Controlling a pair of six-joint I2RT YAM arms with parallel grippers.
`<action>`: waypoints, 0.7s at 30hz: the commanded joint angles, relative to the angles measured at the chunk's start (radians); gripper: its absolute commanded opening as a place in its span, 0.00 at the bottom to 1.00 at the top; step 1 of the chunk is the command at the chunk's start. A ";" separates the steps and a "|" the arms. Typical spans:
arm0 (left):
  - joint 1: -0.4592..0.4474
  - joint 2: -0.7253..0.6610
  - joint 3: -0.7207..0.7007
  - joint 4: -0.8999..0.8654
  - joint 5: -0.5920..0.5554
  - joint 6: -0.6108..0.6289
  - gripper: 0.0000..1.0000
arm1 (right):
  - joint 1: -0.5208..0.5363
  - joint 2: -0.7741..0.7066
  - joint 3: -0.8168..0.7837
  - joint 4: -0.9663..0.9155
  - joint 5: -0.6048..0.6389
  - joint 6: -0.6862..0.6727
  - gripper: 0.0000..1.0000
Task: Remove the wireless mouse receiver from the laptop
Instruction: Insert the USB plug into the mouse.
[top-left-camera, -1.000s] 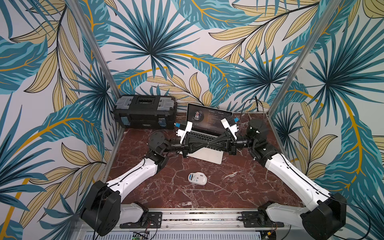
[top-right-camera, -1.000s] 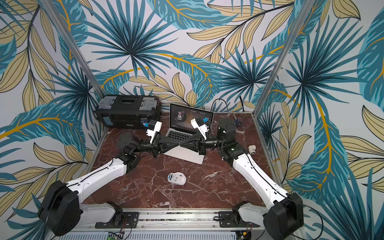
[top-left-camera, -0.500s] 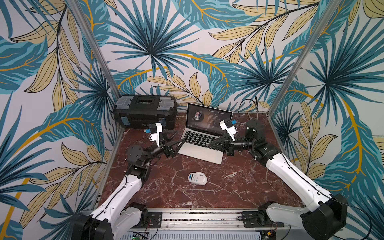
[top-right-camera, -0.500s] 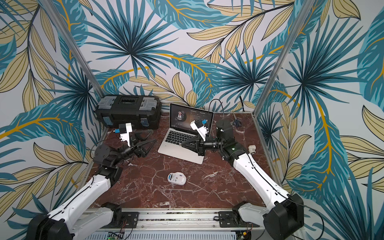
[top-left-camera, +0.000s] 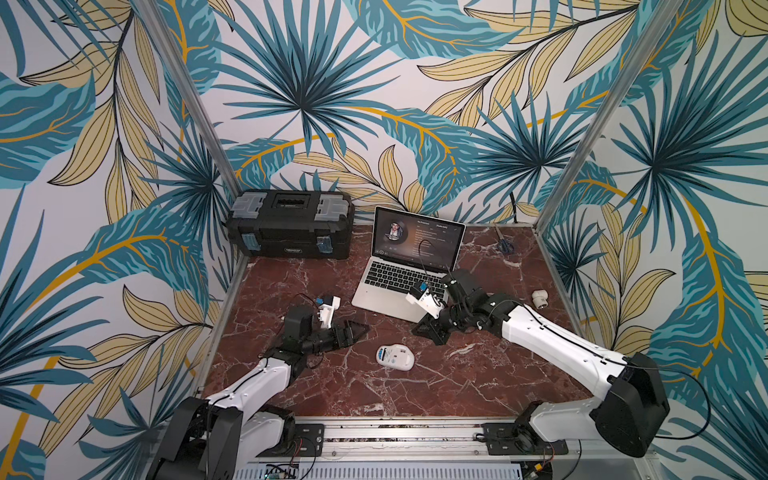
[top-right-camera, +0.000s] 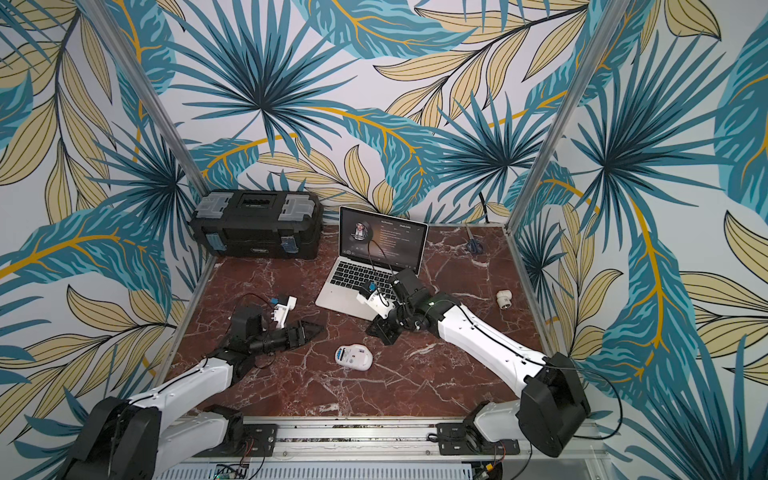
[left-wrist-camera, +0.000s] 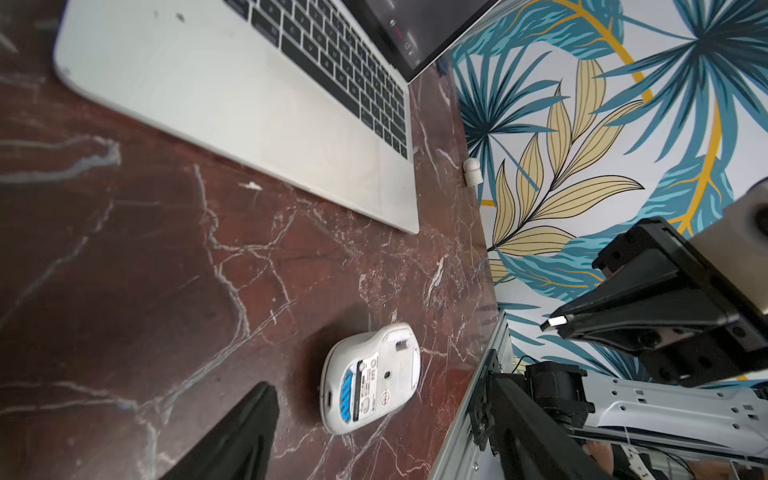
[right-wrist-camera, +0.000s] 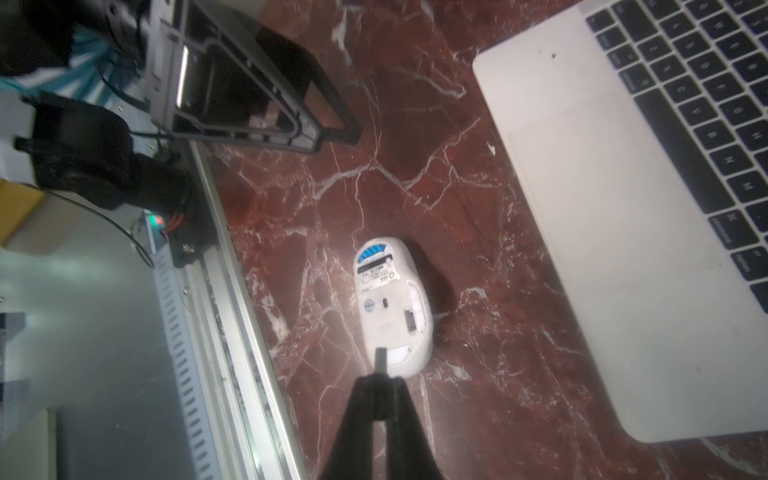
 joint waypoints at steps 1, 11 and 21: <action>0.004 0.052 -0.034 -0.001 0.047 -0.015 0.84 | 0.060 0.059 0.040 -0.154 0.140 -0.110 0.00; 0.003 0.212 -0.029 0.032 0.092 0.030 0.77 | 0.180 0.286 0.209 -0.227 0.273 -0.228 0.00; 0.000 0.314 -0.054 0.096 0.122 0.061 0.70 | 0.199 0.378 0.275 -0.228 0.332 -0.274 0.00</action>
